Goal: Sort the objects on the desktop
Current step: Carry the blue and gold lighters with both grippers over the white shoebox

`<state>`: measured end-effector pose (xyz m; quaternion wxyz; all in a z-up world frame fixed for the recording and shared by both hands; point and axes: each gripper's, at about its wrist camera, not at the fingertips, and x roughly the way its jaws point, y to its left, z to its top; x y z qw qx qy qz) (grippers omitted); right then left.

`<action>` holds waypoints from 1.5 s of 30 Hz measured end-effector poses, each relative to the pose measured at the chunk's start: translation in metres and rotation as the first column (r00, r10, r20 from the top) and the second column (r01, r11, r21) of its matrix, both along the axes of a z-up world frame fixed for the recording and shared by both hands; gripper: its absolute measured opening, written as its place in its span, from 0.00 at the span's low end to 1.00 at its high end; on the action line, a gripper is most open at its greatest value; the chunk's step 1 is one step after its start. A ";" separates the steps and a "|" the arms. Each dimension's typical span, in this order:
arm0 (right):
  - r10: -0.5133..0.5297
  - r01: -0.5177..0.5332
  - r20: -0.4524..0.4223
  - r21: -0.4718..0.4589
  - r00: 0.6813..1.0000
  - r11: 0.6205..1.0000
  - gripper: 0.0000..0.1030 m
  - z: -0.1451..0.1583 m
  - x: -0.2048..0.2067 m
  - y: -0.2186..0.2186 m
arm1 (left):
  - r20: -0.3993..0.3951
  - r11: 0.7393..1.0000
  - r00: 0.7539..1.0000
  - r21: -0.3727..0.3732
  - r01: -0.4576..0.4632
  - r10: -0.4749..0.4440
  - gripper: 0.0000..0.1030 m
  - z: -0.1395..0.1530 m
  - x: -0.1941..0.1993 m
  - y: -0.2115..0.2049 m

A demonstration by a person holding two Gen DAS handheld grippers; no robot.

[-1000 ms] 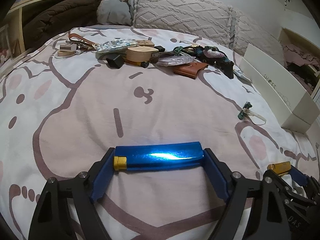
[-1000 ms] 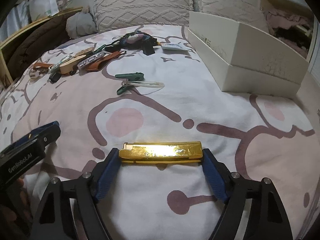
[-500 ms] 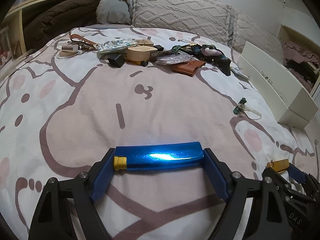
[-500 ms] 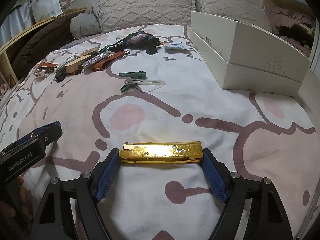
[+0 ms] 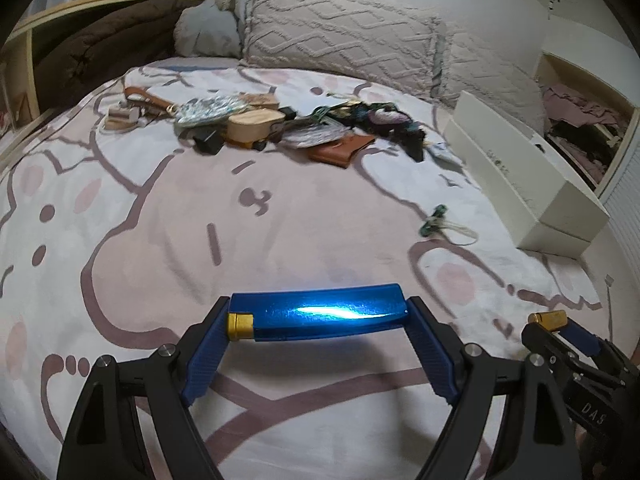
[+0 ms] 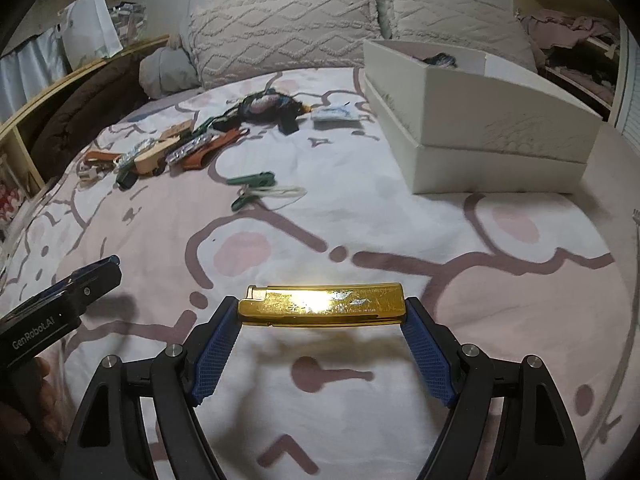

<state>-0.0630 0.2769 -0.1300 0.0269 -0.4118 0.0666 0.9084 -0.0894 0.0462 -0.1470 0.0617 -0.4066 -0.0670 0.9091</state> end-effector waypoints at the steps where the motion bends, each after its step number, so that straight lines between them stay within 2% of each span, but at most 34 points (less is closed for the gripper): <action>1: -0.001 0.001 -0.004 -0.001 1.000 1.000 0.79 0.002 0.001 0.003 | -0.004 1.000 1.000 0.000 0.006 -0.006 0.82 0.003 0.000 0.003; 8: -0.010 0.012 -0.049 0.035 0.999 0.999 0.79 0.027 0.011 0.033 | -0.036 0.998 0.997 0.009 0.067 -0.067 0.82 0.025 0.000 0.027; 17: -0.013 0.014 -0.097 0.009 0.995 1.000 0.79 0.065 0.012 0.076 | -0.124 0.983 0.976 0.031 0.182 -0.177 0.82 0.068 -0.009 0.076; 32: 0.006 0.008 -0.177 0.078 0.984 0.997 0.79 0.126 -0.012 0.140 | -0.254 0.934 0.906 0.029 0.356 -0.338 0.82 0.130 -0.033 0.160; 38: 0.014 -0.001 -0.208 0.063 0.978 0.998 0.79 0.152 -0.027 0.168 | -0.300 0.919 0.878 0.010 0.394 -0.373 0.82 0.151 -0.047 0.187; 45: 0.011 0.000 -0.218 0.048 0.976 0.999 0.79 0.168 -0.054 0.193 | -0.348 0.904 0.846 -0.011 0.427 -0.404 0.82 0.170 -0.066 0.213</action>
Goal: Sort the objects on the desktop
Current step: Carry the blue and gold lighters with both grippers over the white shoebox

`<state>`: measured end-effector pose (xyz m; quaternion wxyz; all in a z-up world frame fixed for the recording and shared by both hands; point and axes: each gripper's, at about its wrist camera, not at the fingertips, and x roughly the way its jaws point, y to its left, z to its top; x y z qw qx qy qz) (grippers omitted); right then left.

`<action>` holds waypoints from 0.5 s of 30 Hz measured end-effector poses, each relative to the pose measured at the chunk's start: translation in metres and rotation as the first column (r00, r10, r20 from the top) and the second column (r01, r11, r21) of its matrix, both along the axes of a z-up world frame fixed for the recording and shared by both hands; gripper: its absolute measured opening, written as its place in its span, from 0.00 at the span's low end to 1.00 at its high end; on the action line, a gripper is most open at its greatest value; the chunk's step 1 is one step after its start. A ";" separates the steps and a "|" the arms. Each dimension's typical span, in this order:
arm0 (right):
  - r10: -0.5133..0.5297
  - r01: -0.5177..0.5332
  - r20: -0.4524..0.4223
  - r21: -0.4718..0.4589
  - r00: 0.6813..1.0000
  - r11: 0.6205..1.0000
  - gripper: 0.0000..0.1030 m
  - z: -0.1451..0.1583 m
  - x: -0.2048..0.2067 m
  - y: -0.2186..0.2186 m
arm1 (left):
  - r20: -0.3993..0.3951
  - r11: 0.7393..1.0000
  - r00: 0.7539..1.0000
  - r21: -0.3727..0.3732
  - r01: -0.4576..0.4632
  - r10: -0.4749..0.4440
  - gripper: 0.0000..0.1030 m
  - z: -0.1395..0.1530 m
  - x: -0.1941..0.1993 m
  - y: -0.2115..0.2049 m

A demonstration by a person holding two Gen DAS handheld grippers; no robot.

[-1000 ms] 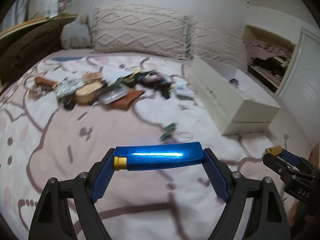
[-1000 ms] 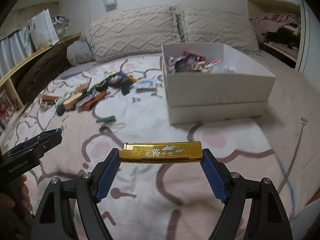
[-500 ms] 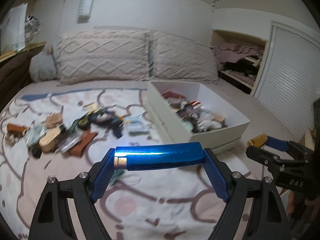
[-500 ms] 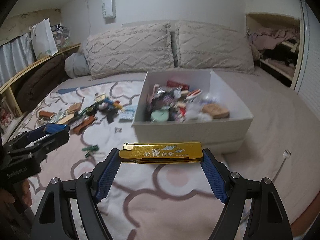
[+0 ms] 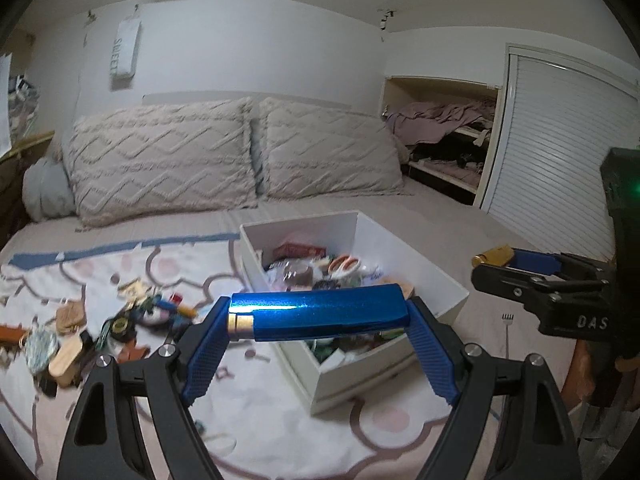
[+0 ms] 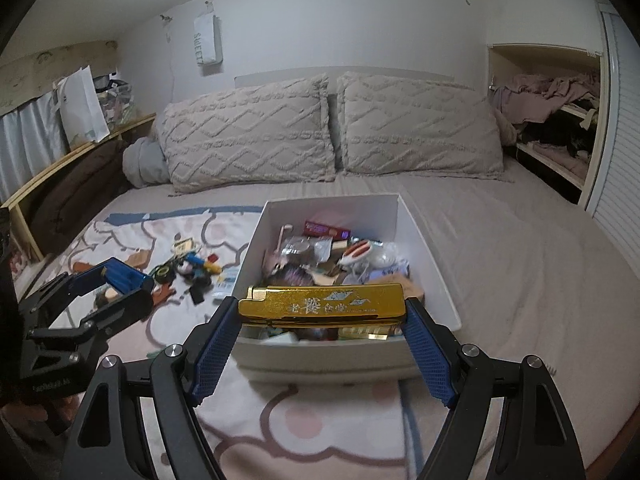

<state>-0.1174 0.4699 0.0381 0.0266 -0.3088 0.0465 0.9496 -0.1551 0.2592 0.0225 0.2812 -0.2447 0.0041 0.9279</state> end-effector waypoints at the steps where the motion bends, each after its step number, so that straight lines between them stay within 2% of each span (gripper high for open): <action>1: -0.001 0.001 0.003 -0.012 1.000 1.000 0.79 0.001 -0.006 0.004 | -0.004 1.000 1.000 0.001 0.005 -0.005 0.82 0.001 -0.003 0.004; 6: -0.009 0.010 0.013 -0.063 1.000 0.998 0.79 0.002 -0.037 0.019 | -0.004 1.000 1.000 0.000 0.026 -0.026 0.82 0.001 -0.021 0.019; 15: -0.027 0.035 0.074 -0.114 0.997 0.993 0.79 -0.007 -0.118 0.042 | 0.039 0.999 0.998 0.001 0.047 -0.047 0.82 -0.012 -0.067 0.040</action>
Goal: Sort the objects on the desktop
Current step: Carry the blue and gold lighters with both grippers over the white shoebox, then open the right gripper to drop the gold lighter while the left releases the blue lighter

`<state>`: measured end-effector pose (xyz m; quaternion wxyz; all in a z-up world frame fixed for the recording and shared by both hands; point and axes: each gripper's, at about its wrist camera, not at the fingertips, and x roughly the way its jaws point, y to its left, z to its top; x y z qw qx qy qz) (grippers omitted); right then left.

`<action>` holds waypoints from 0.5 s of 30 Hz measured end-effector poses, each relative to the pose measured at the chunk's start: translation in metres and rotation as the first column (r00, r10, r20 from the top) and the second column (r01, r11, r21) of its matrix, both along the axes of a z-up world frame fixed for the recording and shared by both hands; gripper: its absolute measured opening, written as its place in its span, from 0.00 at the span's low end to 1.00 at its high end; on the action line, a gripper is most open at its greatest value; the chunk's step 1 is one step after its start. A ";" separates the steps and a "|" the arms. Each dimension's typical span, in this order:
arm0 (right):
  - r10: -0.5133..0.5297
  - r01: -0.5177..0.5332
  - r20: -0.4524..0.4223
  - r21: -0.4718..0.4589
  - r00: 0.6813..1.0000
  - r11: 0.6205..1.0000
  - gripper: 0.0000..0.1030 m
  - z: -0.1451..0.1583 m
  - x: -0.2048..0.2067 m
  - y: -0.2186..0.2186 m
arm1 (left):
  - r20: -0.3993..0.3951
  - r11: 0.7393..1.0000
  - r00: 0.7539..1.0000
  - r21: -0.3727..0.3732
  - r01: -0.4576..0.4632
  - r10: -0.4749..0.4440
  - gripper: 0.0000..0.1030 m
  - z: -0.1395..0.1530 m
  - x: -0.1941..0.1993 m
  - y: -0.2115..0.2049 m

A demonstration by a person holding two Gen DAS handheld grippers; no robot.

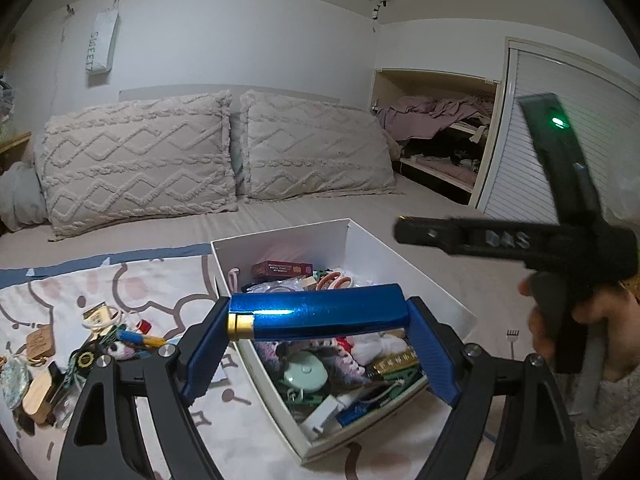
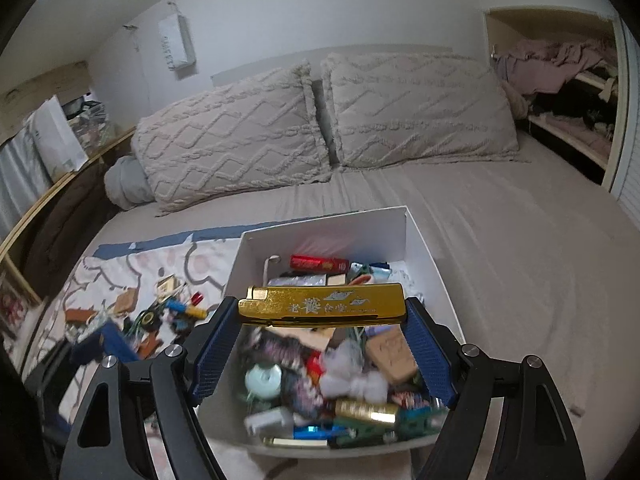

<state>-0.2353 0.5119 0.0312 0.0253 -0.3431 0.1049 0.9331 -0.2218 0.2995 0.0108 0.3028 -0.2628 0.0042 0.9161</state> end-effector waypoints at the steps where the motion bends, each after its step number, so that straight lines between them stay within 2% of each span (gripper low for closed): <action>1: -0.010 0.010 0.014 -0.005 1.000 1.000 0.79 -0.002 -0.011 0.003 | 0.008 1.000 1.000 -0.004 0.000 0.000 0.82 -0.003 -0.006 0.003; 8: -0.018 0.022 0.128 -0.034 0.992 0.999 0.79 -0.026 -0.083 0.023 | 0.054 0.999 0.998 -0.034 0.020 -0.018 0.82 -0.015 -0.044 0.016; 15: -0.010 0.017 0.206 -0.033 0.979 0.999 0.79 -0.048 -0.126 0.033 | 0.084 0.996 0.996 -0.080 0.044 -0.038 0.82 -0.020 -0.086 0.029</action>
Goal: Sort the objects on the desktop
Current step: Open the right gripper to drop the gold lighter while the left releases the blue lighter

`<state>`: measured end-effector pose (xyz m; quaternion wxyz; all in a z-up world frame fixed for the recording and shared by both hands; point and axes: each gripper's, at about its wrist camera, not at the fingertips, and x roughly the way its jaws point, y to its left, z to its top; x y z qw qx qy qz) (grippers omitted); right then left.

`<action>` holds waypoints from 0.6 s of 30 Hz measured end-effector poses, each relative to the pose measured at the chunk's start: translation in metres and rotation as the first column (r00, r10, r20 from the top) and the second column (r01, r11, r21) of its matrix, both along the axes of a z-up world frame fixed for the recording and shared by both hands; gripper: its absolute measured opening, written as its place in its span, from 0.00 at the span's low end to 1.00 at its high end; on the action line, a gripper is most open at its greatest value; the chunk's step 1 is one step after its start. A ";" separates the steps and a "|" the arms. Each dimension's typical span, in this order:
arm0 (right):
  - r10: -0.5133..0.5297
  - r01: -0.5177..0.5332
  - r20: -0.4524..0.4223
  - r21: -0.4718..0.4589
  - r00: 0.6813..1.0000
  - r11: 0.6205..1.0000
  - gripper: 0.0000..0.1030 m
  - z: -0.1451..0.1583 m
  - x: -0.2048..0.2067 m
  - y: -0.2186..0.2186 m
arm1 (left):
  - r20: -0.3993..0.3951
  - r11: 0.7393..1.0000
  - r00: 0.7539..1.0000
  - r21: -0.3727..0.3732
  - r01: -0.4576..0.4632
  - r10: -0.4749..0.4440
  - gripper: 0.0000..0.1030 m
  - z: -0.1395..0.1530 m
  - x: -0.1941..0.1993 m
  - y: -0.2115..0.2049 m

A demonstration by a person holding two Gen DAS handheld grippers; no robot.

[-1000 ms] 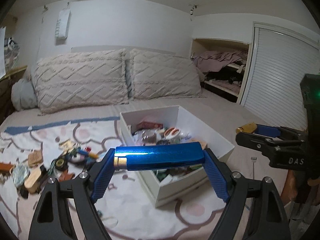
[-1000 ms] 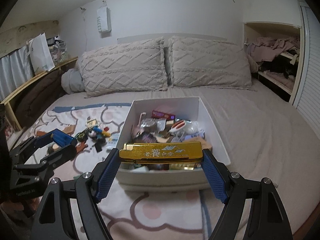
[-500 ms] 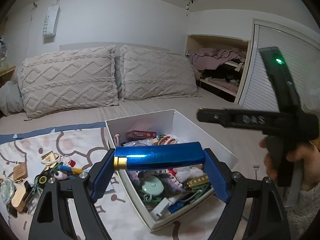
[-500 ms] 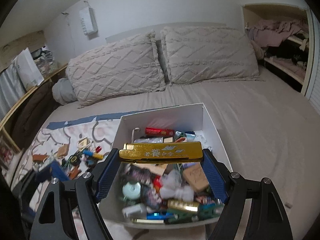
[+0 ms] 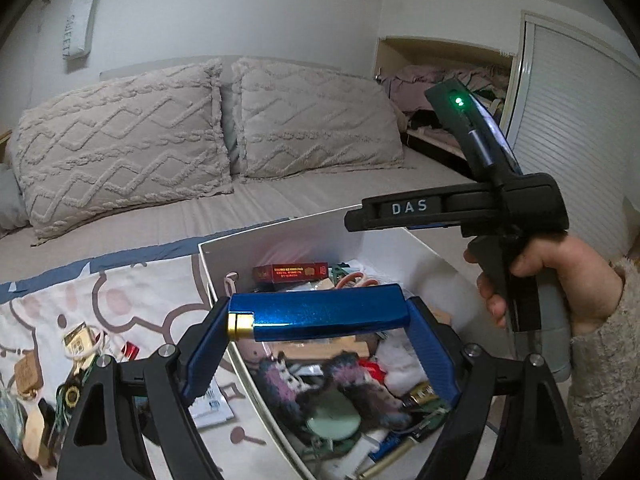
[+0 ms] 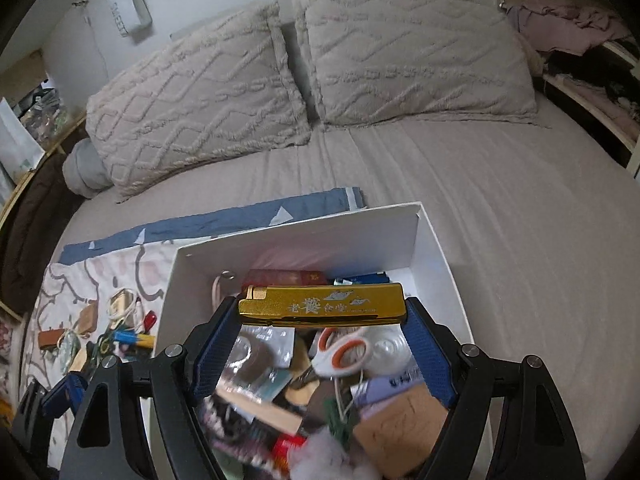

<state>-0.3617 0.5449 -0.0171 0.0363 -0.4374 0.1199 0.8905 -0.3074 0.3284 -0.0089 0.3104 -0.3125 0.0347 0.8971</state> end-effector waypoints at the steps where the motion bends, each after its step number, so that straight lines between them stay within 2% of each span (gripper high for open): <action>1: -0.002 0.002 0.013 -0.003 1.000 1.000 0.79 -0.004 -0.006 0.003 | 0.006 1.000 1.000 -0.002 0.004 -0.004 0.82 0.000 -0.006 0.002; 9: -0.015 0.013 0.106 0.013 0.994 1.000 0.79 -0.028 -0.046 0.023 | 0.075 0.999 0.996 -0.007 0.042 -0.041 0.82 -0.004 -0.041 0.021; 13: -0.038 0.038 0.092 -0.004 0.995 0.999 0.80 -0.029 -0.053 0.036 | 0.112 0.998 0.992 -0.021 0.061 -0.058 0.82 -0.009 -0.056 0.027; 15: -0.040 0.043 0.084 -0.032 0.996 0.999 0.89 -0.028 -0.055 0.040 | 0.131 0.997 0.989 -0.031 0.067 -0.062 0.82 -0.013 -0.065 0.032; 18: -0.026 0.029 0.061 -0.054 0.998 0.998 0.89 -0.021 -0.049 0.045 | 0.153 0.996 0.986 -0.039 0.078 -0.072 0.82 -0.016 -0.074 0.038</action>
